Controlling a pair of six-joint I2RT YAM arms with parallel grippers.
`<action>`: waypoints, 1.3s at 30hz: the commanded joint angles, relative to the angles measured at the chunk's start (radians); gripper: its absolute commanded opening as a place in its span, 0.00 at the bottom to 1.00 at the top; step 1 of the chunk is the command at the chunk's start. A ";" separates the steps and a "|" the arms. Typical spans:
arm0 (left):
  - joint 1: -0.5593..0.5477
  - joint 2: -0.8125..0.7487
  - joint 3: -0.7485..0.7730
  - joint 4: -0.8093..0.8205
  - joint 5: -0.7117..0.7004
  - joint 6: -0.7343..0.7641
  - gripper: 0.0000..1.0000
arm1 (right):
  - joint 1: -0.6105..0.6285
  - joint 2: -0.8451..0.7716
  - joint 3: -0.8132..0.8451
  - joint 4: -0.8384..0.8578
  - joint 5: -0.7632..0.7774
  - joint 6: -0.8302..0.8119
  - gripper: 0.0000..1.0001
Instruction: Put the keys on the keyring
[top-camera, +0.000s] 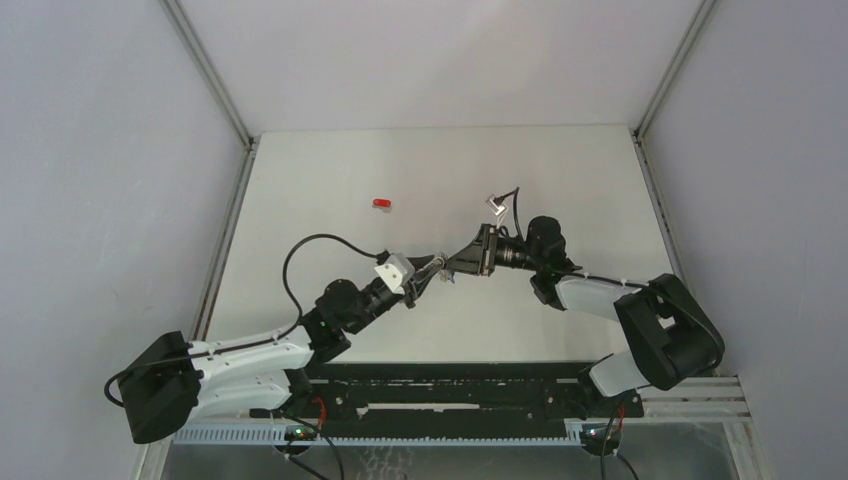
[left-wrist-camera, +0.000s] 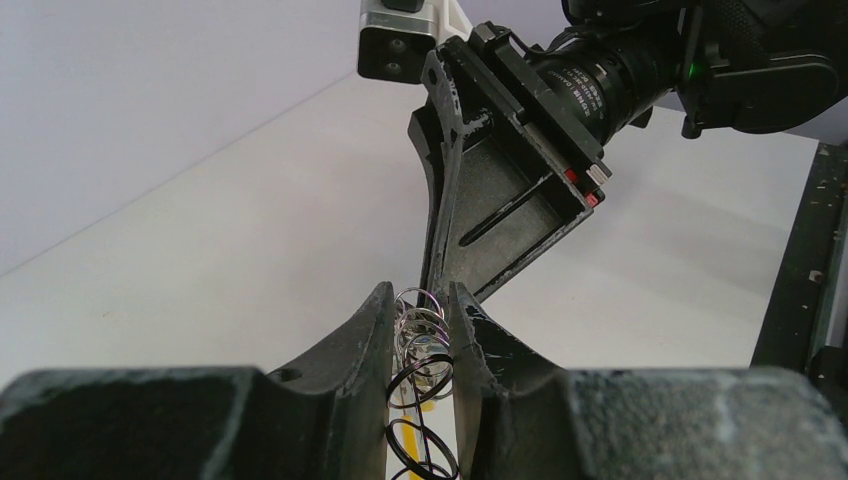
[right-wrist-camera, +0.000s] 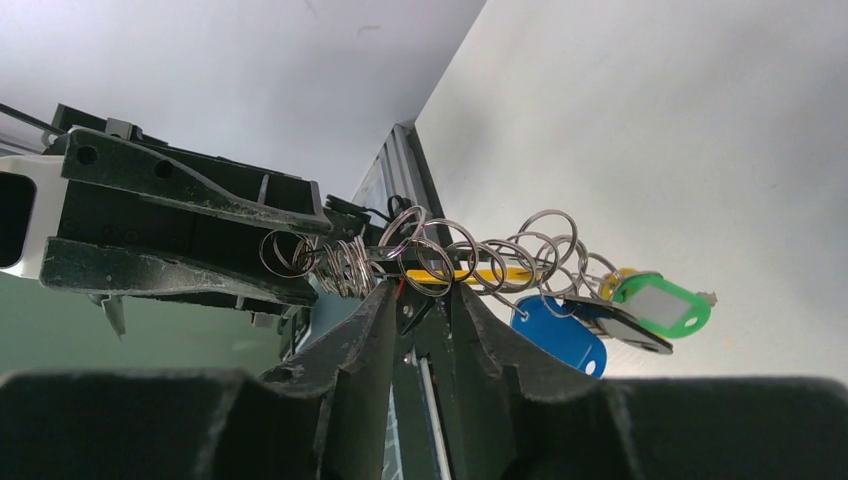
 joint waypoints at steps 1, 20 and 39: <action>-0.003 -0.033 -0.030 0.084 0.021 -0.018 0.00 | -0.012 -0.034 -0.007 0.050 0.012 0.007 0.28; -0.002 -0.044 -0.036 0.106 0.028 -0.030 0.00 | -0.007 -0.023 -0.015 0.119 0.000 0.044 0.23; -0.003 -0.038 -0.040 0.107 0.022 -0.010 0.00 | -0.009 -0.103 -0.003 -0.024 -0.025 -0.057 0.10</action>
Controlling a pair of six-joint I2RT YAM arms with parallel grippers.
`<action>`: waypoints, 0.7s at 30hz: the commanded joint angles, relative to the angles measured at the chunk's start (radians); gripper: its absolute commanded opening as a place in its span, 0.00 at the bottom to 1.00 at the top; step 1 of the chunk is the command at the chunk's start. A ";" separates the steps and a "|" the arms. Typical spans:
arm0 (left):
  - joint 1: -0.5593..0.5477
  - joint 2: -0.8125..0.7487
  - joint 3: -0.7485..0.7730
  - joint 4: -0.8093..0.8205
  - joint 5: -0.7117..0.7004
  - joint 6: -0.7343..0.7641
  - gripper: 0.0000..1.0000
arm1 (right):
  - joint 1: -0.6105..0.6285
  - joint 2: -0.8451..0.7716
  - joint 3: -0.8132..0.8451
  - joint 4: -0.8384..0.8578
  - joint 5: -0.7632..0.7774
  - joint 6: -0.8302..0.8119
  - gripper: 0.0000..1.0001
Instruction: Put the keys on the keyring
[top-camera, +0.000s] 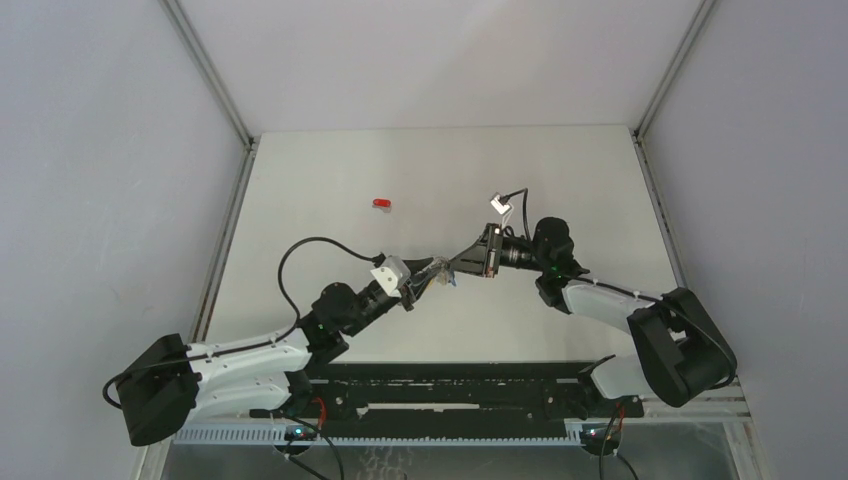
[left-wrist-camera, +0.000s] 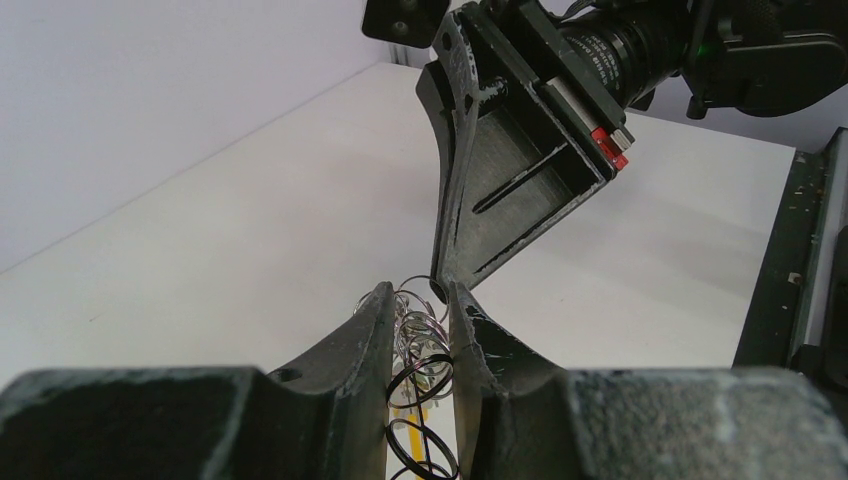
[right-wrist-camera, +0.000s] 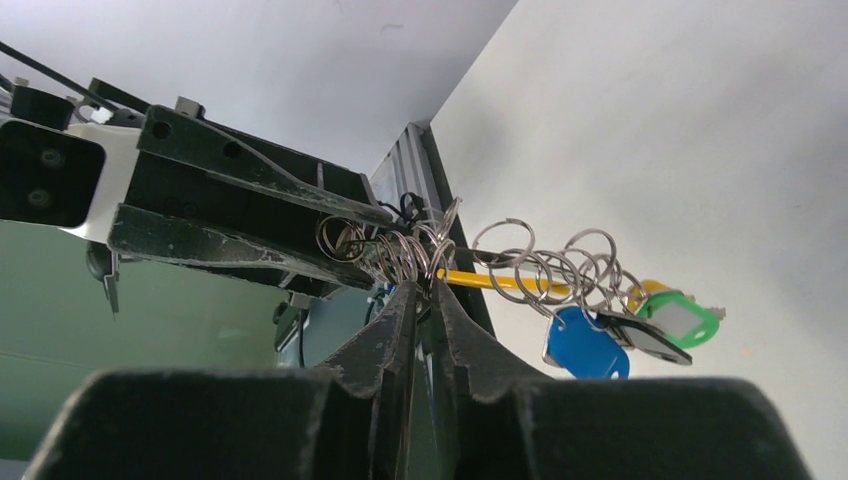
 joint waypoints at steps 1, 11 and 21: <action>-0.002 -0.018 -0.011 0.077 0.007 0.004 0.00 | 0.003 -0.005 0.016 -0.025 0.002 -0.043 0.10; -0.003 -0.019 -0.009 0.077 0.033 0.003 0.00 | 0.004 0.016 0.020 0.009 0.004 -0.028 0.12; -0.003 -0.039 -0.022 0.079 0.028 0.003 0.00 | 0.000 0.004 0.025 -0.019 -0.006 -0.061 0.00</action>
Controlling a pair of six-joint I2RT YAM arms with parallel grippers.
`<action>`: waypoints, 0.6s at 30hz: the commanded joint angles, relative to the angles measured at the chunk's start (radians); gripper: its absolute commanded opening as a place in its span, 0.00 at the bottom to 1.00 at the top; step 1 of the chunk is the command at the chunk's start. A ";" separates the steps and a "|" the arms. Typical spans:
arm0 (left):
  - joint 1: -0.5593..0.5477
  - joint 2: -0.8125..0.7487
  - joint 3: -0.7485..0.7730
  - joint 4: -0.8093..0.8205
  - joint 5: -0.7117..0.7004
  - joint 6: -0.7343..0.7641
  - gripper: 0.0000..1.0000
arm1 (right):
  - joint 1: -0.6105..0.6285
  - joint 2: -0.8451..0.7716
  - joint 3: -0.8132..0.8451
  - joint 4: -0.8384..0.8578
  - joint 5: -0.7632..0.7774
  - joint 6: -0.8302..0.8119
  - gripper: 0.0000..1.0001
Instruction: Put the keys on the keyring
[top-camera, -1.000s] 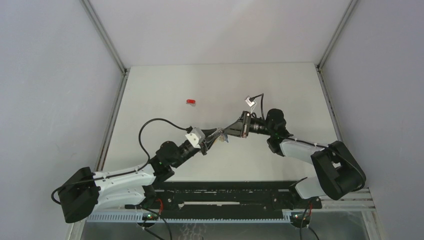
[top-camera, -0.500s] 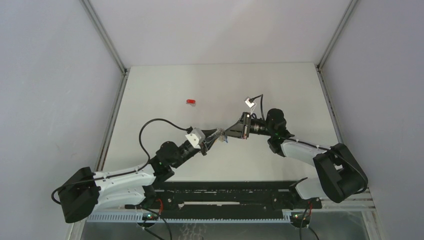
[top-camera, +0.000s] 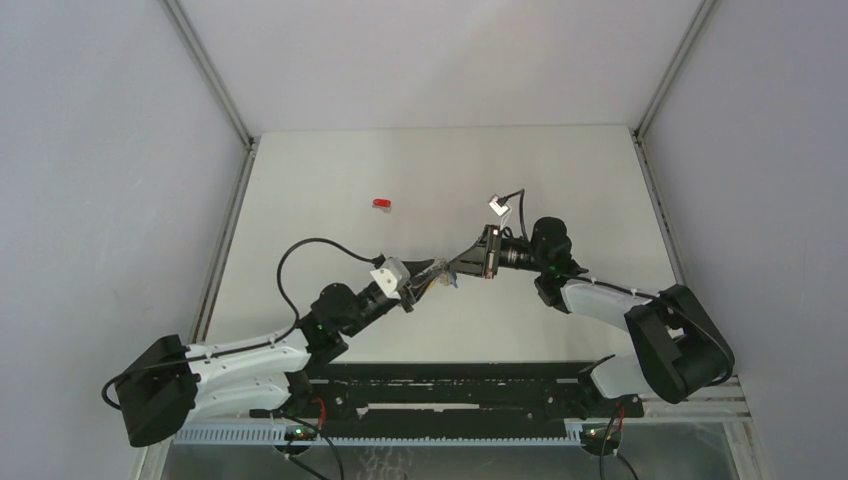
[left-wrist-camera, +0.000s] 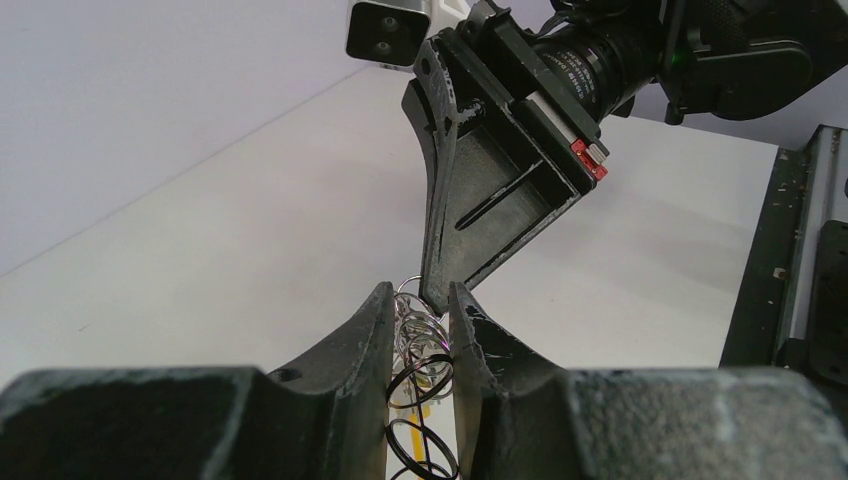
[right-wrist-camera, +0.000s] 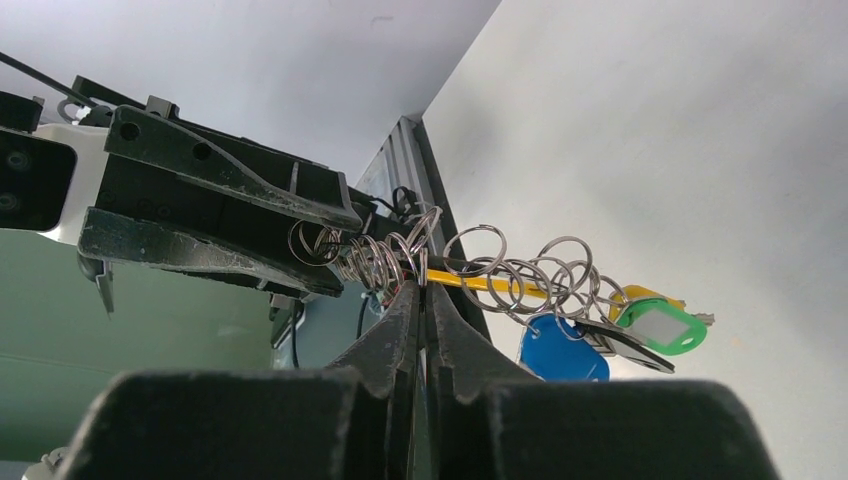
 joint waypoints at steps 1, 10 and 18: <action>-0.003 -0.038 -0.023 0.079 -0.001 0.002 0.00 | -0.002 -0.023 0.026 -0.005 -0.002 -0.056 0.00; -0.002 -0.079 -0.073 0.109 -0.050 -0.040 0.45 | 0.001 -0.186 0.083 -0.352 0.094 -0.393 0.00; 0.067 -0.172 -0.145 0.100 -0.017 -0.185 0.64 | 0.068 -0.329 0.157 -0.641 0.257 -0.793 0.00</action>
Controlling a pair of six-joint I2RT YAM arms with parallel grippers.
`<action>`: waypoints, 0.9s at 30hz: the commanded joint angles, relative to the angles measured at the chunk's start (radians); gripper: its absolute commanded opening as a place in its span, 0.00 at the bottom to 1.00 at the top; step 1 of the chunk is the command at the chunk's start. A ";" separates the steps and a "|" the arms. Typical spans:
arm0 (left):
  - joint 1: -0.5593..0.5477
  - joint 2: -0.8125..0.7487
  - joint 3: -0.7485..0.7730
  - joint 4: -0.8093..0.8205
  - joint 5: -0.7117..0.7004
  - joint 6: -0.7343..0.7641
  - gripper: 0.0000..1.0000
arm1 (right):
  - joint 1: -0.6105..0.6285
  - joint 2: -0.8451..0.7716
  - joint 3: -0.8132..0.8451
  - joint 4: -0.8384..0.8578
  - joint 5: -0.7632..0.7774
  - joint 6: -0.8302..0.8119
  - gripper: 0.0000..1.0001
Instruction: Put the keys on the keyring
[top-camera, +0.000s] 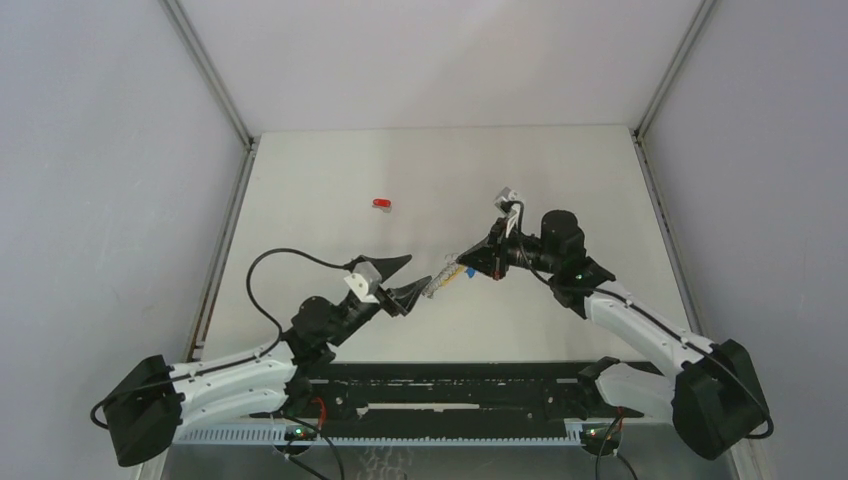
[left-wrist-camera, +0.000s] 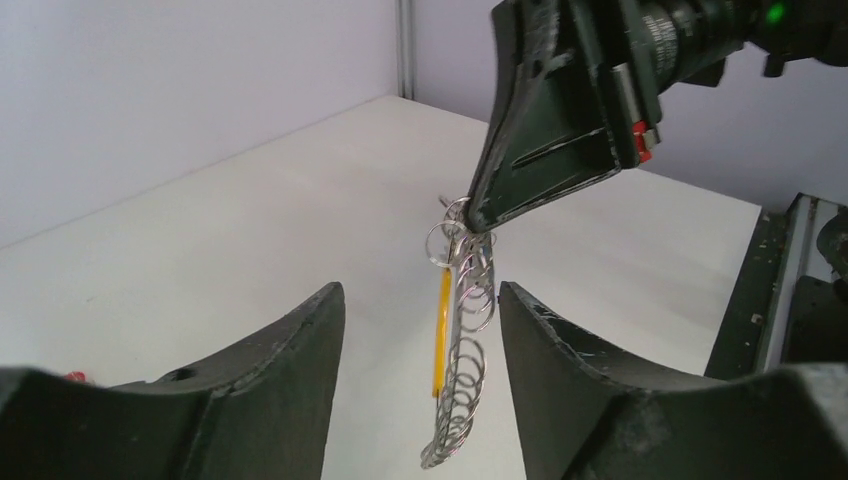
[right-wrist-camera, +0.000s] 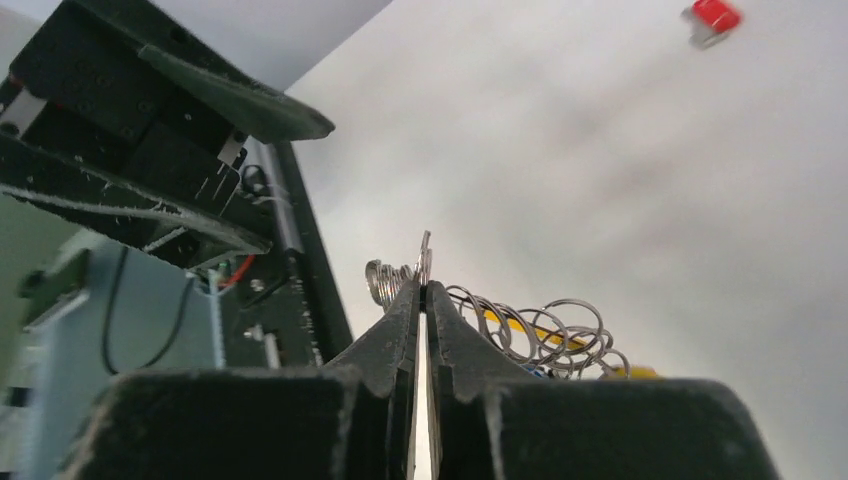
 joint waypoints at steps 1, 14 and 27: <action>0.076 -0.026 -0.037 0.053 0.067 -0.137 0.65 | 0.052 -0.080 0.068 -0.148 0.113 -0.310 0.00; 0.305 0.208 0.028 0.347 0.593 -0.423 0.72 | 0.156 -0.113 0.103 -0.287 0.150 -0.622 0.00; 0.319 0.370 0.074 0.409 0.704 -0.434 0.50 | 0.232 -0.116 0.102 -0.274 0.229 -0.685 0.00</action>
